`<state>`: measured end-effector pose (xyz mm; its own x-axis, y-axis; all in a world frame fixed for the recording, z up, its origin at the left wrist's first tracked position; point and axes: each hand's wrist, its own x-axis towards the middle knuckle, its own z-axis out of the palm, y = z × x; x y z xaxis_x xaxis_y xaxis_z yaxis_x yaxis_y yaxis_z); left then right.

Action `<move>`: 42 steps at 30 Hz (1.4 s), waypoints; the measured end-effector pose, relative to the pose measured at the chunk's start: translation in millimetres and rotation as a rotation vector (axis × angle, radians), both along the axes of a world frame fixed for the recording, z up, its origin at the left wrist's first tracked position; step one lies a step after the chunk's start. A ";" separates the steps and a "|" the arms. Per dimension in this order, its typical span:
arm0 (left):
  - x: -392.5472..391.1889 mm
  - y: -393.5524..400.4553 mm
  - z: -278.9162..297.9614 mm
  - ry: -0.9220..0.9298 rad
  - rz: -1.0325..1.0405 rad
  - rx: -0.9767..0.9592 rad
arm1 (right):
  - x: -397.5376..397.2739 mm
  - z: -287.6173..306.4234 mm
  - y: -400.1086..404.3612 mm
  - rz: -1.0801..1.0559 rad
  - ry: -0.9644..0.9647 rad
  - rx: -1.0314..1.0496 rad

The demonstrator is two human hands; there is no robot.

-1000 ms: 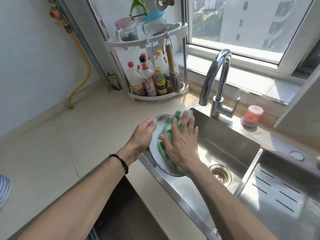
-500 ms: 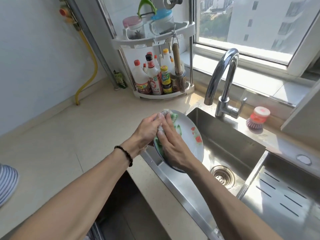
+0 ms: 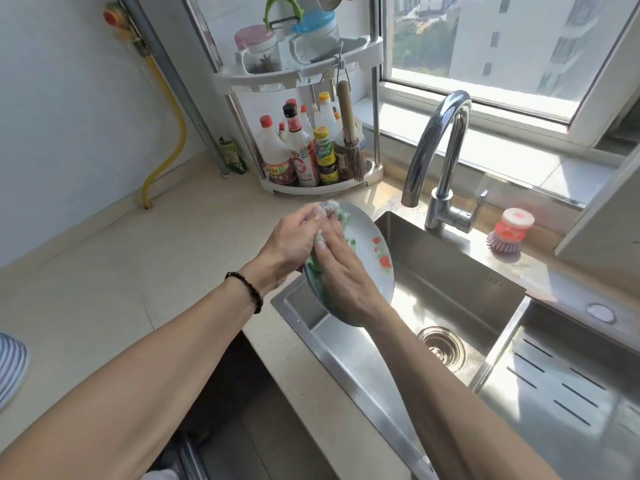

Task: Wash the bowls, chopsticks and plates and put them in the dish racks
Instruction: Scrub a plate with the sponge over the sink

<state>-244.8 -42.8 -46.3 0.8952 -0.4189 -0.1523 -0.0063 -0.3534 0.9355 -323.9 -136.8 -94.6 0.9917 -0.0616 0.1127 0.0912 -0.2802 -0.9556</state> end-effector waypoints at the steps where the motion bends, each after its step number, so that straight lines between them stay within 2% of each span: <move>1: 4.8 1.1 1.5 -0.031 0.043 0.015 | -5.8 3.1 5.0 0.075 0.000 0.078; 3: 13.0 6.6 5.2 -0.080 0.103 0.042 | -17.2 0.7 0.2 0.236 0.035 0.118; 4: 14.8 9.7 5.3 -0.097 0.114 0.065 | -18.7 -4.6 -8.4 0.279 0.065 0.044; 6: 10.2 11.0 3.5 -0.139 0.162 0.106 | -14.6 -13.2 -25.6 0.225 0.176 -0.088; 8: 0.4 3.3 -1.6 -0.225 0.273 0.104 | -15.6 -9.3 -24.3 0.170 0.238 -0.005; 10: -5.4 -5.6 -2.6 -0.293 0.381 0.138 | -20.5 -1.8 -7.6 0.229 0.125 0.036; 11: -5.3 -6.4 -3.5 -0.299 0.404 0.145 | -25.3 -0.9 -0.9 0.248 0.068 -0.031; 13: -0.7 -3.7 -5.6 -0.269 0.393 0.131 | -29.7 -14.1 -6.9 0.231 0.011 -0.266; 15: 1.3 0.2 -6.9 -0.233 0.388 0.113 | -26.6 -32.2 -26.2 0.109 0.089 -0.486; 16: 0.9 -0.1 -7.5 -0.232 0.412 0.098 | -25.4 -36.2 -32.5 0.043 0.122 -0.517; 18: -3.1 -5.7 -8.1 -0.239 0.479 0.092 | -24.6 -32.2 -24.0 -0.009 0.144 -0.453; 21: -3.6 -8.4 -8.6 -0.236 0.507 0.114 | -30.0 -23.4 -7.3 0.090 0.085 -0.388; 23: 0.2 -1.9 -9.3 -0.186 0.439 0.086 | -32.0 -29.8 -25.4 0.098 0.080 -0.518; 25: 1.4 2.0 -9.5 -0.150 0.403 0.061 | -27.6 -37.1 -46.5 0.023 0.154 -0.635; 27: -0.5 -2.7 -11.0 -0.157 0.434 0.074 | -26.7 -27.9 -35.6 -0.002 0.169 -0.526; 30: -2.8 -7.3 -10.1 -0.155 0.474 0.104 | -30.1 -15.6 -7.0 0.154 0.099 -0.338; 32: -0.5 -1.4 -9.1 -0.085 0.422 0.092 | -31.0 -17.7 -20.7 0.160 0.099 -0.422; 34: -0.6 3.2 -7.2 -0.014 0.412 0.069 | -25.8 -26.7 -42.6 0.062 0.173 -0.578; 36: -3.7 0.9 -9.3 -0.037 0.445 0.062 | -25.0 -24.8 -38.4 0.007 0.188 -0.570; 39: -3.4 -0.6 -9.5 -0.034 0.497 0.045 | -27.4 -20.9 -12.5 0.133 0.066 -0.484; 42: 2.7 10.4 -2.2 0.125 0.405 0.049 | -30.1 -31.8 -30.9 0.075 -0.034 -0.613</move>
<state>-242.2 -32.4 -48.5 0.9593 -0.0273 -0.2811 0.2545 -0.3478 0.9024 -354.0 -167.8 -126.4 0.9860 0.0944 0.1374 0.1599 -0.7691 -0.6188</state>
